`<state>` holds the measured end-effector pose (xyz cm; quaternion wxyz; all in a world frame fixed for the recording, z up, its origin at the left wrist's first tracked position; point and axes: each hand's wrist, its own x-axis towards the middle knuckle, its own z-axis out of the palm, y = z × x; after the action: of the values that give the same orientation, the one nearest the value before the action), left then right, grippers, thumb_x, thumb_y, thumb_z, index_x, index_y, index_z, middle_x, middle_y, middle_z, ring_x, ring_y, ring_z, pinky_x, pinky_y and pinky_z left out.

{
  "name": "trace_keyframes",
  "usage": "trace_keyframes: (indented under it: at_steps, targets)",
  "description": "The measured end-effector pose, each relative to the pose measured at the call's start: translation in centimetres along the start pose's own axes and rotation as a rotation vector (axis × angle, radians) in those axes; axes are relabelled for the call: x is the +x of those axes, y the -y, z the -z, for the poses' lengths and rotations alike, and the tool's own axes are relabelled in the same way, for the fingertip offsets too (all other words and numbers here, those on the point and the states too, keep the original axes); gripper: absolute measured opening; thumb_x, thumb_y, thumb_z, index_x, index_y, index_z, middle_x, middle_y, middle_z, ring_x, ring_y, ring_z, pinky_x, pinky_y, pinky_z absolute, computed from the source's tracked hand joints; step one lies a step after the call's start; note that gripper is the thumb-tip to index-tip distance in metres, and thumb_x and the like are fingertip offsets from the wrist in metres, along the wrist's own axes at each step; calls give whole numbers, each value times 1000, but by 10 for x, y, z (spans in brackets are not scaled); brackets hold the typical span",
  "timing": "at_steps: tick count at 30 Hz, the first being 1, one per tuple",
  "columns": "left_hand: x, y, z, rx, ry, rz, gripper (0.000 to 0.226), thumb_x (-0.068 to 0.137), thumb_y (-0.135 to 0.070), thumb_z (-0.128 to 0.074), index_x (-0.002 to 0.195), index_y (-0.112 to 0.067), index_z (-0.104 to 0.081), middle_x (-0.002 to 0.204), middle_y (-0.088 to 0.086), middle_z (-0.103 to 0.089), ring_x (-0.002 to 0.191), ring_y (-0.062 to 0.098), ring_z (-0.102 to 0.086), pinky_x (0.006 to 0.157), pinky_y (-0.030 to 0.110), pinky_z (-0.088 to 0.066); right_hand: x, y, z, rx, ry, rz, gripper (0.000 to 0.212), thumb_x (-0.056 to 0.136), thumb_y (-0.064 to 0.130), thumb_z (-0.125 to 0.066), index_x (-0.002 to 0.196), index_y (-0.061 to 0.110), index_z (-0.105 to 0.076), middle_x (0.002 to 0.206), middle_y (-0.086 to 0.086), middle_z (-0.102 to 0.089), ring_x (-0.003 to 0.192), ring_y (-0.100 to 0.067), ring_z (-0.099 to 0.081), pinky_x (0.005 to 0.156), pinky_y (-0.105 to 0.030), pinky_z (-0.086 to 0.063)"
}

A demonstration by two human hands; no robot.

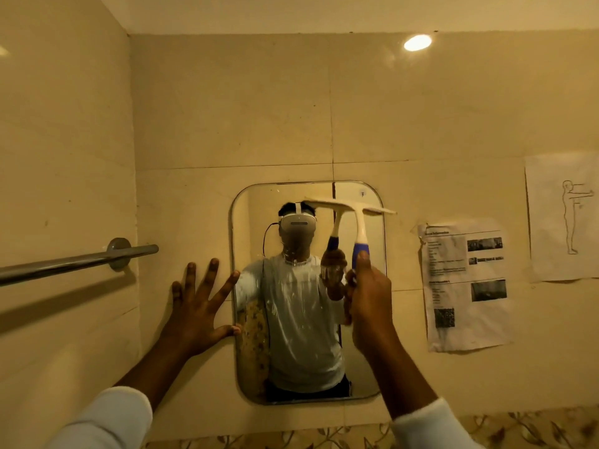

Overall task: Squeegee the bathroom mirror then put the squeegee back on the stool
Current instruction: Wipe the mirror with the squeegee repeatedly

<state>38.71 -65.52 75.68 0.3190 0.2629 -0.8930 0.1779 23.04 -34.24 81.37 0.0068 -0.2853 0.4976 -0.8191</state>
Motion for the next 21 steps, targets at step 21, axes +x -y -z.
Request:
trace_keyframes:
  at_steps: [21]
  targets:
    - [1, 0, -3, -14, -7, 8, 127, 70, -94, -60, 166, -45, 8, 174, 3, 29, 155, 44, 34, 120, 77, 3, -23, -74, 16, -194, -20, -87, 52, 97, 58, -43, 99, 11, -64, 73, -6, -61, 59, -17, -53, 50, -27, -42]
